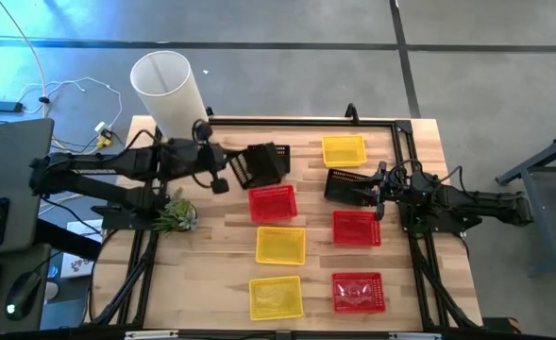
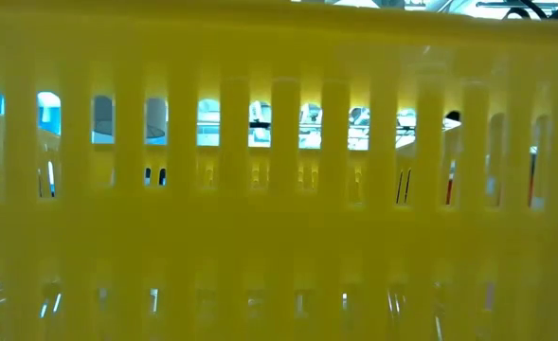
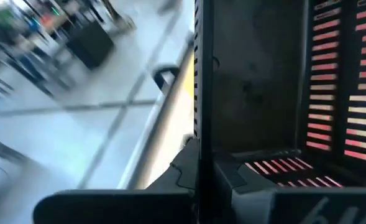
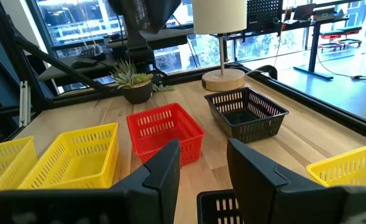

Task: Stack baskets by color
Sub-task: Stack the bottom black bin on top of the top black bin

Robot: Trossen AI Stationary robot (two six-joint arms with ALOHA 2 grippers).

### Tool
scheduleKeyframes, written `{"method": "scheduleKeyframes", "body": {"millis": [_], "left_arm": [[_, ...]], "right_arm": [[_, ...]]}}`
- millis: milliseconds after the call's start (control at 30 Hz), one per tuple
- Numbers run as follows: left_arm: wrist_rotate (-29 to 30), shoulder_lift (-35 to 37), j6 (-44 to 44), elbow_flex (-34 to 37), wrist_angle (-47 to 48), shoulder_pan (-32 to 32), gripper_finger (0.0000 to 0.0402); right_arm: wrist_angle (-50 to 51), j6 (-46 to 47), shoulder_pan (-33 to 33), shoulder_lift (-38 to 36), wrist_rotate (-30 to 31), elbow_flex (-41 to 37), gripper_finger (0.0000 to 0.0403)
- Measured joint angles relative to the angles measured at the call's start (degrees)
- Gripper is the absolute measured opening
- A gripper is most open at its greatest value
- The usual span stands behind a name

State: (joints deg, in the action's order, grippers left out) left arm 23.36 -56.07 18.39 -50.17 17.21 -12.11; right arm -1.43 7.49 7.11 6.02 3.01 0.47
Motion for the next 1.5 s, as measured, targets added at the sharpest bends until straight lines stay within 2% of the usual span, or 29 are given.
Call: {"method": "scheduleKeyframes", "body": {"millis": [267, 433, 533, 733, 833, 967, 1333, 1500], "left_arm": [[-0.6, -0.7, 14.3, 0.0, -15.8, -6.8, 0.0000], [-6.4, -2.8, 22.9, -0.2, -26.6, -10.2, 0.0000], [-7.8, -5.3, 25.5, -3.1, -27.5, -12.1, 0.0000], [-7.8, -12.5, 28.2, -12.3, -20.9, -16.5, 0.0000], [-8.1, -16.5, 27.1, -17.2, -12.3, -18.6, 0.0000], [-11.4, -21.3, 24.8, -21.9, -1.7, -21.1, 0.0000], [-13.4, -30.9, 20.9, -25.3, 9.9, -24.4, 0.0000], [-16.7, -33.9, 17.7, -25.5, 13.3, -24.4, 0.0000]], "right_arm": [[0.0, 0.0, 0.0, 0.0, 0.0, 0.0, 0.0122], [0.0, 0.0, 0.0, 0.0, 0.0, 0.0, 0.0122], [0.0, 0.0, 0.0, 0.0, 0.0, 0.0, 0.0122], [0.0, 0.0, 0.0, 0.0, 0.0, 0.0, 0.0122], [0.0, 0.0, 0.0, 0.0, 0.0, 0.0, 0.0122], [0.0, 0.0, 0.0, 0.0, 0.0, 0.0, 0.0122], [0.0, 0.0, 0.0, 0.0, 0.0, 0.0, 0.0122], [0.0, 0.0, 0.0, 0.0, 0.0, 0.0, 0.0122]]}}
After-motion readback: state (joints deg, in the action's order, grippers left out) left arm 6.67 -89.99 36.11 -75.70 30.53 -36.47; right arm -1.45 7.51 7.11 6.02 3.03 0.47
